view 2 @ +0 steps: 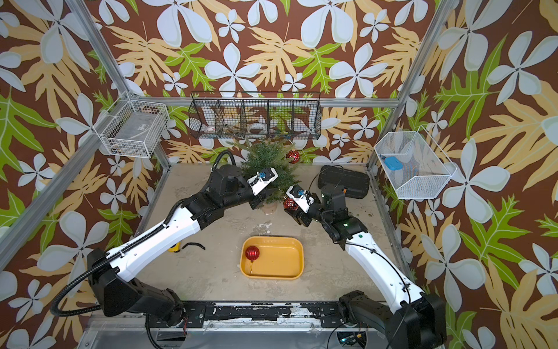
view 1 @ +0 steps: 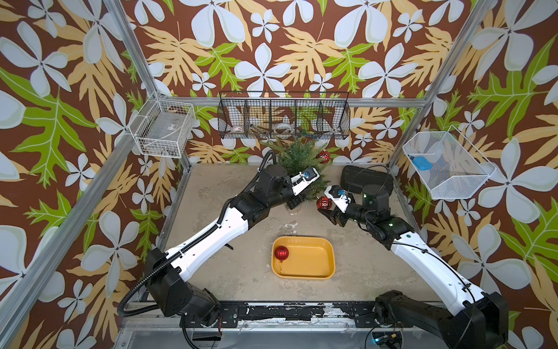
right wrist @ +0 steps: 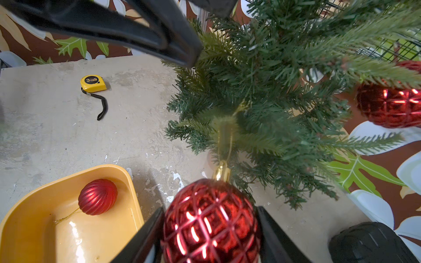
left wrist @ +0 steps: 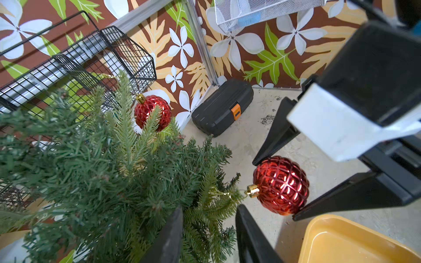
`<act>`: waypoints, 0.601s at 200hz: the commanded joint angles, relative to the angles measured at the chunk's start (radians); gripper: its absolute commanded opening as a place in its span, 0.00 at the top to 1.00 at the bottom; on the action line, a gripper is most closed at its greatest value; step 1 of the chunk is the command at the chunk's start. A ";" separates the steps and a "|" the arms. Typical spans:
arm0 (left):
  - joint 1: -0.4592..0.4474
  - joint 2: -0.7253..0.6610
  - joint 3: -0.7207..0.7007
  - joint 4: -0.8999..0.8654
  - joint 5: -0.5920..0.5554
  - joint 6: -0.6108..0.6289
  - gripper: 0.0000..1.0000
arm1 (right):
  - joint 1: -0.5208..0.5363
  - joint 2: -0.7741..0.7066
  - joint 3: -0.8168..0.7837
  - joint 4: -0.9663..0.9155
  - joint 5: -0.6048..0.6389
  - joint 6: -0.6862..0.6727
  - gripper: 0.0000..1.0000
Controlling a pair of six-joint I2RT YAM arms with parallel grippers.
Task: Decorate the small christmas tree with ornaments
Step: Hang an ornament on the christmas tree.
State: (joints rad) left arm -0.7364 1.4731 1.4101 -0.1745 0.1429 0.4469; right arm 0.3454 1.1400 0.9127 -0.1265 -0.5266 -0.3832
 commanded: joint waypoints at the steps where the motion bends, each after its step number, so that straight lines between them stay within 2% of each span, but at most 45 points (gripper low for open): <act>1: -0.001 -0.013 -0.002 0.043 0.024 -0.022 0.60 | 0.000 -0.007 0.006 0.010 -0.023 0.017 0.29; 31: -0.001 -0.029 0.003 0.042 0.039 -0.035 0.60 | 0.001 -0.034 0.006 0.002 -0.020 0.024 0.24; 72: -0.001 -0.100 -0.033 0.050 0.039 -0.081 0.60 | 0.009 -0.092 0.013 -0.064 -0.041 0.058 0.28; 101: -0.001 -0.191 -0.101 0.055 0.013 -0.132 0.61 | 0.071 -0.160 -0.012 -0.096 0.036 0.119 0.28; 120: -0.001 -0.256 -0.157 0.047 -0.007 -0.177 0.63 | 0.114 -0.182 -0.017 -0.127 0.083 0.201 0.33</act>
State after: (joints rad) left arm -0.7364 1.2770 1.2987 -0.1402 0.1646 0.3412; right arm 0.4217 0.9783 0.9031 -0.2016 -0.5159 -0.2924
